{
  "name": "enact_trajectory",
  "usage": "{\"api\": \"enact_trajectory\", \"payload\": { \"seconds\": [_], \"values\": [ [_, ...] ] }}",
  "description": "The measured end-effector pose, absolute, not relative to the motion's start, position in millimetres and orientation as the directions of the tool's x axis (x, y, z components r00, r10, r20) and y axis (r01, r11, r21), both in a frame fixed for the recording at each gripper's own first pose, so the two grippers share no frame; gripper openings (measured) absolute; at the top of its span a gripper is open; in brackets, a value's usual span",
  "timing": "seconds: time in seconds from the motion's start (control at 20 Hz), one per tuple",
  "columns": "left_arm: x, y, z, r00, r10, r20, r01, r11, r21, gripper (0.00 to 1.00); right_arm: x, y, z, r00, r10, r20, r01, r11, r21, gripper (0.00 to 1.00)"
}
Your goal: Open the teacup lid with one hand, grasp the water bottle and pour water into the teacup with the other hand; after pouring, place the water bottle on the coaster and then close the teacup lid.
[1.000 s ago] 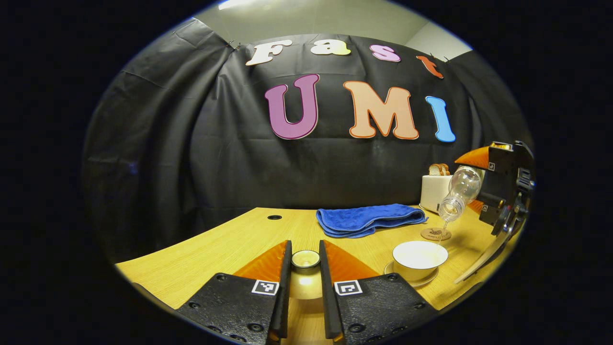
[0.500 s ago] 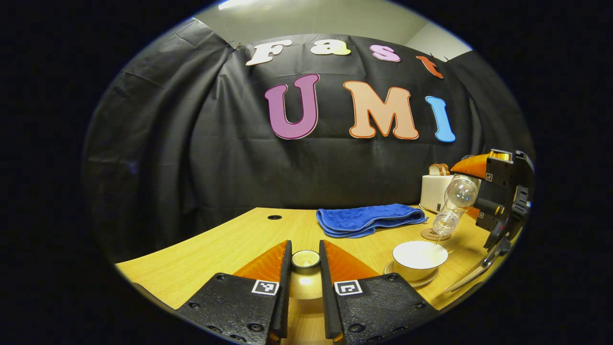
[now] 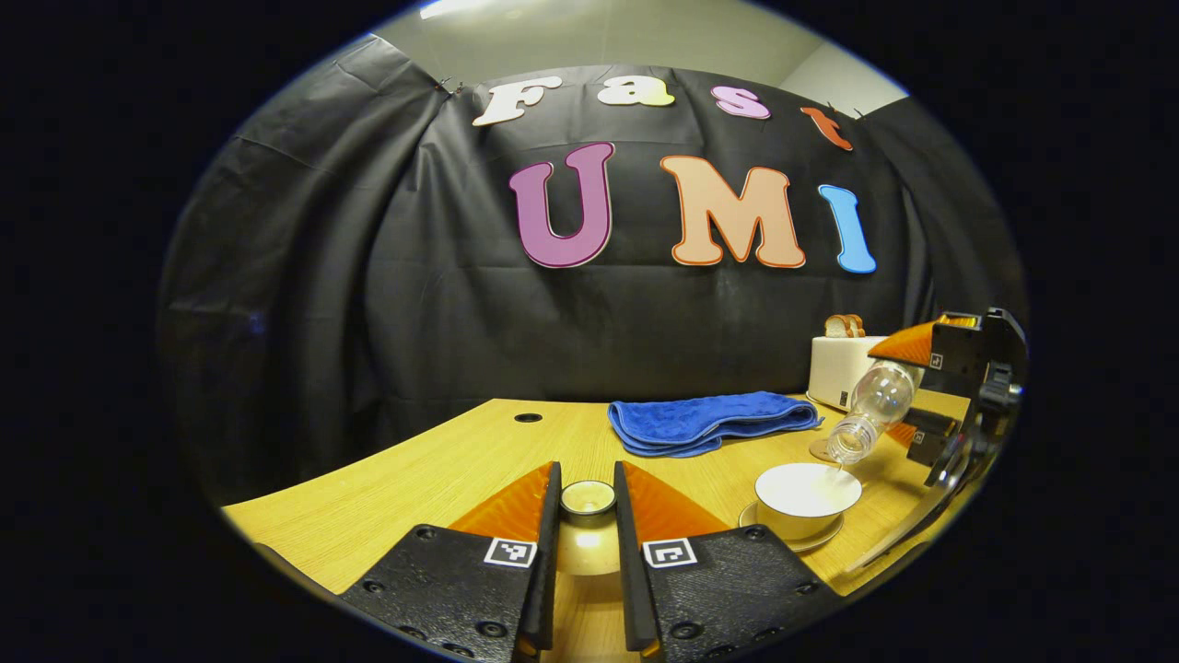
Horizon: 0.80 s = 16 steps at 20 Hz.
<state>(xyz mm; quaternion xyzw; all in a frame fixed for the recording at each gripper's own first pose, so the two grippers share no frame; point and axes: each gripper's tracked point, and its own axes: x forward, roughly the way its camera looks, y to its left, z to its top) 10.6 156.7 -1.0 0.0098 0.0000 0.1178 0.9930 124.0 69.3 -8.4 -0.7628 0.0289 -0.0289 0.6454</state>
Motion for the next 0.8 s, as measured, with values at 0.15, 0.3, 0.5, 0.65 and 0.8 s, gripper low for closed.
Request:
{"api": "enact_trajectory", "payload": {
  "seconds": [0.15, 0.3, 0.5, 0.65, 0.8],
  "values": [
    [11, 157, -1, 0.972, 0.234, 0.003, -0.234, 0.972, 0.019, 0.28, 122, 71, -26, 0.992, -0.108, -0.067, -0.061, 0.057, -0.997, 0.79],
    [11, 157, -1, 0.972, 0.234, 0.002, -0.234, 0.972, 0.020, 0.27, 117, 70, -38, 0.983, -0.117, -0.141, -0.103, 0.285, -0.953, 0.80],
    [11, 157, -1, 0.972, 0.234, 0.003, -0.234, 0.972, 0.019, 0.27, 121, 58, -28, 0.976, -0.136, -0.170, -0.071, 0.540, -0.839, 0.81],
    [11, 157, -1, 0.972, 0.234, 0.002, -0.234, 0.972, 0.020, 0.28, 129, 42, -18, 0.974, -0.148, -0.172, -0.027, 0.677, -0.736, 0.77],
    [11, 157, -1, 0.972, 0.234, 0.003, -0.234, 0.972, 0.020, 0.28, 139, 22, -9, 0.972, -0.169, -0.164, 0.024, 0.763, -0.646, 0.80]
  ]
}}
